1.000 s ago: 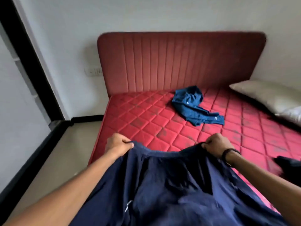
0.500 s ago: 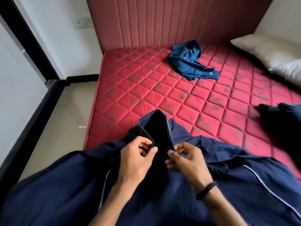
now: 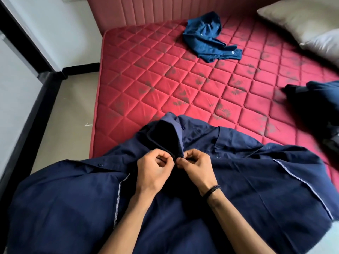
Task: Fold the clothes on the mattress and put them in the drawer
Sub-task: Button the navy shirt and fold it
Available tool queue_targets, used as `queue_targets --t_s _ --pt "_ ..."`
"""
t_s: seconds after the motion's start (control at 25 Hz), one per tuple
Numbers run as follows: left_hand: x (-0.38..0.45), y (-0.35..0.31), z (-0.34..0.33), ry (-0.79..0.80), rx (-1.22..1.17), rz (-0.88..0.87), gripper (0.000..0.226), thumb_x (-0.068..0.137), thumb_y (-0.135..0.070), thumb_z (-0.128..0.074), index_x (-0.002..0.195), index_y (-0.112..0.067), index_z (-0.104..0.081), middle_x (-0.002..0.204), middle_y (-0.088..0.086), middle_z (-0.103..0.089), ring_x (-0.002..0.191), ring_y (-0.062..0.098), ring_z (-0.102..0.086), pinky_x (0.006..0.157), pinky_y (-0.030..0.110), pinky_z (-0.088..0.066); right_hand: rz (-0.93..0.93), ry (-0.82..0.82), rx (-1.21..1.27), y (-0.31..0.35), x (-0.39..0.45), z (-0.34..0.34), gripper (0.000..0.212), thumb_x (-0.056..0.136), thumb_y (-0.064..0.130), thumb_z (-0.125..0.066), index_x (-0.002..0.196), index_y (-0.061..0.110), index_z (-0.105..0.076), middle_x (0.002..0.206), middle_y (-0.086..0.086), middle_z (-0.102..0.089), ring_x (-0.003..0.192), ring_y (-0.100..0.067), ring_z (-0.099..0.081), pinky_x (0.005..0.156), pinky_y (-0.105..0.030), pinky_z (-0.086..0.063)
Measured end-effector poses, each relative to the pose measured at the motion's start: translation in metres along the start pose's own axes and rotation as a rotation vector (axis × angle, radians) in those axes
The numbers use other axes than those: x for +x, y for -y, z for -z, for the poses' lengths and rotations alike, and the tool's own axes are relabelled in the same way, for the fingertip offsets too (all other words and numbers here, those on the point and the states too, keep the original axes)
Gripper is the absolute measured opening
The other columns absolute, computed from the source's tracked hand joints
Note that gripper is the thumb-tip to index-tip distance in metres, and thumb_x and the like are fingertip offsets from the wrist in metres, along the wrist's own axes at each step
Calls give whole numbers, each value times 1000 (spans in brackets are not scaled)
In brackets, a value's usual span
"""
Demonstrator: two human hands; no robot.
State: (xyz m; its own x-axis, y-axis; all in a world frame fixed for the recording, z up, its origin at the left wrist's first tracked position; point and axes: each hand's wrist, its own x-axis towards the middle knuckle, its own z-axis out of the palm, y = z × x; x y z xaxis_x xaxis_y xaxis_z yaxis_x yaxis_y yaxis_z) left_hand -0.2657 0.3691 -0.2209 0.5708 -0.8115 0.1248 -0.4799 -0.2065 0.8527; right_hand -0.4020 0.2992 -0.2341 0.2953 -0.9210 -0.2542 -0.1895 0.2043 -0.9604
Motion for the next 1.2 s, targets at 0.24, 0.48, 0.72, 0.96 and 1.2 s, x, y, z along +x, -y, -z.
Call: queue_targets --t_s 0.24,0.48,0.72,0.96,1.2 --pt "-1 0 -8 -44 136 -56 8 79 -13 -79 78 -19 -74 74 -8 -71 58 4 -65 62 24 -54 74 10 -147 -8 -4 -7 12 83 10 -80 82 17 -71 67 3 -70 60 -1 -60 64 -21 -48" --pt "4 4 -10 64 -319 407 3 84 -10 -79 83 -12 -78 67 5 -75 62 12 -70 67 29 -59 8 7 -25 -14 0 -6 10 84 16 -86 83 19 -76 73 -11 -75 65 -11 -63 66 -29 -53" --pt "2 4 -9 137 -504 518 7 90 -7 -77 94 -1 -77 76 10 -75 65 9 -67 64 20 -57 -37 59 112 -11 1 -4 7 86 13 -83 89 10 -78 66 2 -69 65 -10 -60 68 -25 -54" --pt "1 10 -8 110 -516 491 7 92 -9 -75 97 -4 -76 78 9 -77 71 14 -72 66 22 -59 -52 156 244 -13 2 -3 13 97 11 -69 97 0 -76 83 -5 -74 76 -13 -67 68 -25 -56" --pt "0 8 -5 180 -271 258 13 96 -25 -72 91 -17 -81 76 1 -78 73 16 -75 72 32 -62 -22 99 235 -14 1 -7 9 90 5 -77 86 -1 -72 78 -6 -72 71 -13 -66 63 -22 -53"
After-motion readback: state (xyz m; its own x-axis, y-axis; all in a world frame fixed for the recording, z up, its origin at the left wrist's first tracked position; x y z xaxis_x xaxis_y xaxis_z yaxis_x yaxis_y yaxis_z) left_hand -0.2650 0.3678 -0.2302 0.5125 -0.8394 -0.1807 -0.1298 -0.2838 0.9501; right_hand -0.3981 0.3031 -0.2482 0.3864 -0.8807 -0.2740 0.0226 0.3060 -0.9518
